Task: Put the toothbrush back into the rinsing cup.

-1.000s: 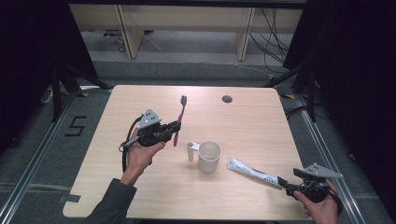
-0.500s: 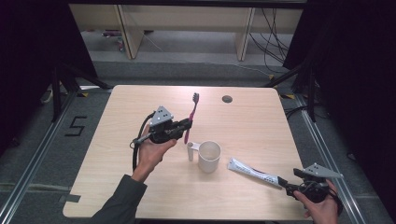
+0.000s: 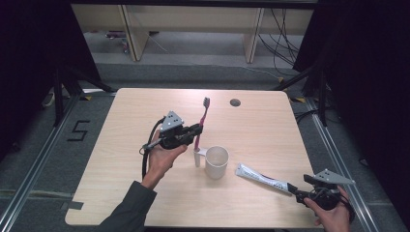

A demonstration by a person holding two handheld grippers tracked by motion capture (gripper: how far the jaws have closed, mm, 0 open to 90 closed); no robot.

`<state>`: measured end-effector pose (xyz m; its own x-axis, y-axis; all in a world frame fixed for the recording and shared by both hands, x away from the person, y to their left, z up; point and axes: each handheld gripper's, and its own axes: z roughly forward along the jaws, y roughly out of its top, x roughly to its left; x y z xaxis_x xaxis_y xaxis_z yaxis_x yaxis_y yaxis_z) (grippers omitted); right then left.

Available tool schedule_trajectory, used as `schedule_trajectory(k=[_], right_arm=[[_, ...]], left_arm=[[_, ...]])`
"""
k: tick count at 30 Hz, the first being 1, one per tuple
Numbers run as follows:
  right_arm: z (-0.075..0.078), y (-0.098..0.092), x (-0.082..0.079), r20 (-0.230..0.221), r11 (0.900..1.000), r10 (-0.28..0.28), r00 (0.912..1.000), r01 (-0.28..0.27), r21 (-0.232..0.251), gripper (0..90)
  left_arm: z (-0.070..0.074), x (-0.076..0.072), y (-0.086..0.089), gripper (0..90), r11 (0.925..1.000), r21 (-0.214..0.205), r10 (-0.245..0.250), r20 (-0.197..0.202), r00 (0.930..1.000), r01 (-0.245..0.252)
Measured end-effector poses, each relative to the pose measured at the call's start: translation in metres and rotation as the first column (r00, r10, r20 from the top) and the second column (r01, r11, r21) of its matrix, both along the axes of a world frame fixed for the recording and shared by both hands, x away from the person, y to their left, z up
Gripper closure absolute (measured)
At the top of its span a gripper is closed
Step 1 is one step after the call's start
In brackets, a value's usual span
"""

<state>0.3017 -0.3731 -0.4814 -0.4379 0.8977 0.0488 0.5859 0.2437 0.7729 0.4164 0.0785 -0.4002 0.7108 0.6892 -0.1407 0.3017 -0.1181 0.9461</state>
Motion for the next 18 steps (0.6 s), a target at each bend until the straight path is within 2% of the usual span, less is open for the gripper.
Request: schedule_trajectory(k=[8,9,13,16,18], right_arm=[[0.0,0.0,0.0,0.003,1.0,-0.002,1.0,0.002,0.005,24.6],[0.0,0.0,0.0,0.004,1.0,-0.001,1.0,0.001,0.006,24.6],[0.0,0.001,0.0,-0.011,0.9998,-0.001,0.9999,0.001,0.018,24.6],[0.0,0.002,-0.001,-0.027,0.9995,-0.019,0.9995,0.019,0.026,24.6],[0.0,0.001,0.0,-0.016,0.9998,-0.01,0.9998,0.011,0.018,24.6]], left_arm=[[-0.007,0.0,-0.001,83.0,1.0,-0.001,-0.004,-0.007,1.0,0.004],[-0.008,0.0,0.0,82.9,0.9999,0.013,-0.007,-0.008,0.9999,0.007],[-0.013,-0.001,0.0,82.9,0.9998,0.02,-0.01,-0.015,0.9998,0.01],[-0.016,-0.002,0.0,82.9,0.9999,0.007,-0.014,-0.017,0.9998,0.014],[-0.017,-0.003,0.001,82.9,0.9997,0.022,-0.011,-0.018,0.9998,0.011]])
